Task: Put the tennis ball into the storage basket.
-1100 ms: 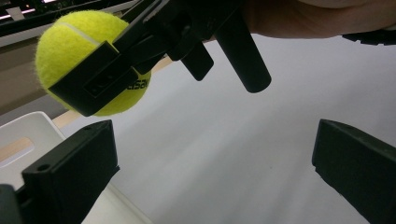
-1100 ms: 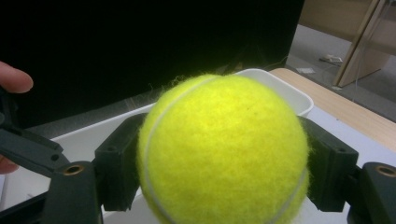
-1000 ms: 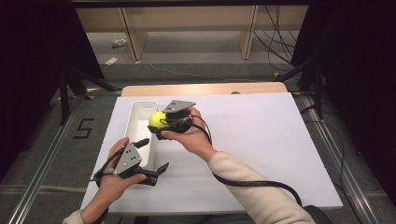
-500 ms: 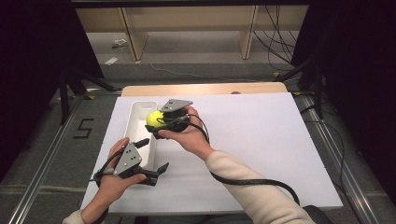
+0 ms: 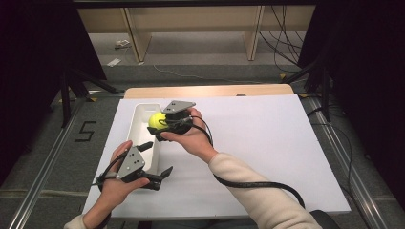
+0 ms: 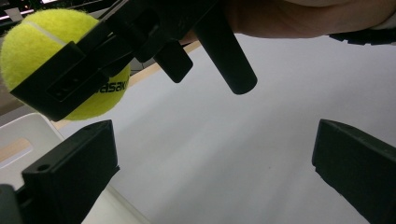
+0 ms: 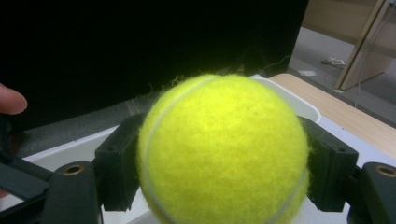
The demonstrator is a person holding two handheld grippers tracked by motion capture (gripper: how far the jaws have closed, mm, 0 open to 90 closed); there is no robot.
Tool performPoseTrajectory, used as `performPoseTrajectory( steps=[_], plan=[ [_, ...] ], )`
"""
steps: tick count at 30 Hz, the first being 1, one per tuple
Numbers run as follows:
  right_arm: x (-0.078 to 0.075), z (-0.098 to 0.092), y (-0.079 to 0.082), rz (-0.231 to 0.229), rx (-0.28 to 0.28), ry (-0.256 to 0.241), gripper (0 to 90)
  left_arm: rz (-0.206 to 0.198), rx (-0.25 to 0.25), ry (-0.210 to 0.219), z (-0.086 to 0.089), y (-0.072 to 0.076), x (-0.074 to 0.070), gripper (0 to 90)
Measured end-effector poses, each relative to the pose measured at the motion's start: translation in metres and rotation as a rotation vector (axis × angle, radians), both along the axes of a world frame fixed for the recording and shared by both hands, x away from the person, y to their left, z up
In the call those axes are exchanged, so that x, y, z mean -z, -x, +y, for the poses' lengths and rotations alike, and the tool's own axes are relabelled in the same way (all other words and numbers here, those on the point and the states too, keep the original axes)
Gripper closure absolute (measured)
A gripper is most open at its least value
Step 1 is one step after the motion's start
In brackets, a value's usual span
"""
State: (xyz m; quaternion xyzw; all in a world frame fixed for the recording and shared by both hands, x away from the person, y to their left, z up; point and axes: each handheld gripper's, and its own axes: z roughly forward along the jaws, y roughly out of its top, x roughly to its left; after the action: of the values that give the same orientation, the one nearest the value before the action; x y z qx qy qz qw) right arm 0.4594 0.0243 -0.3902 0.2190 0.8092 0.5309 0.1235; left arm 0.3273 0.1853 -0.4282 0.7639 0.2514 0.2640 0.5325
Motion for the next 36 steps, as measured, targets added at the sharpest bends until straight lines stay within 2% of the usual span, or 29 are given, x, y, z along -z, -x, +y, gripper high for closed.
performPoseTrajectory(
  steps=[36],
  plan=[
    [-0.004,0.015,-0.003,-0.003,-0.023,0.011,26.7,0.001,0.002,0.0,0.0,0.0,0.0,0.0]
  ],
)
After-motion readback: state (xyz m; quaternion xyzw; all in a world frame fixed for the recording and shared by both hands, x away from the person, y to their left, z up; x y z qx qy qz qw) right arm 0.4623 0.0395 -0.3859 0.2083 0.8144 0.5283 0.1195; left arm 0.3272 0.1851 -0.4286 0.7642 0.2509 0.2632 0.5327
